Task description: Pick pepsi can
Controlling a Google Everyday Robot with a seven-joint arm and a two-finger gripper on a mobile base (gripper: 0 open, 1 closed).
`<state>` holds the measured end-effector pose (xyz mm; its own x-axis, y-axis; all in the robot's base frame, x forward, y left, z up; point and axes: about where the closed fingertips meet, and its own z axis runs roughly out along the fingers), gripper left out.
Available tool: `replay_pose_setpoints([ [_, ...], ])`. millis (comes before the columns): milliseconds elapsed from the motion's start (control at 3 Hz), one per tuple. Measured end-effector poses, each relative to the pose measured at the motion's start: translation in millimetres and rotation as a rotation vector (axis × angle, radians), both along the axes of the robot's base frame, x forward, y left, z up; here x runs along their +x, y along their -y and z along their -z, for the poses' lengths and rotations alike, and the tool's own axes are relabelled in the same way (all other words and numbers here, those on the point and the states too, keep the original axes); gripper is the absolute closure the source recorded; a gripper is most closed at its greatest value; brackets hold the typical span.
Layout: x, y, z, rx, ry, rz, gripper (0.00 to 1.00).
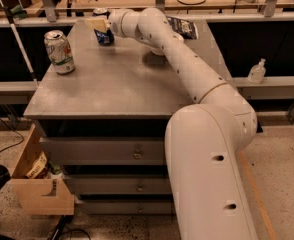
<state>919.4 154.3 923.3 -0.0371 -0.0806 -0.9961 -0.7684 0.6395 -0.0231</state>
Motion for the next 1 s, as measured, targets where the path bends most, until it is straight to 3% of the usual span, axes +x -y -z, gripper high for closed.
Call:
replay_pose_setpoints([
  [667,-1.1,-7.5,3.0,0.000,-0.004,-0.009,0.95],
  [1000,-1.3,-9.2,3.7,0.000,-0.005,-0.011,1.00],
])
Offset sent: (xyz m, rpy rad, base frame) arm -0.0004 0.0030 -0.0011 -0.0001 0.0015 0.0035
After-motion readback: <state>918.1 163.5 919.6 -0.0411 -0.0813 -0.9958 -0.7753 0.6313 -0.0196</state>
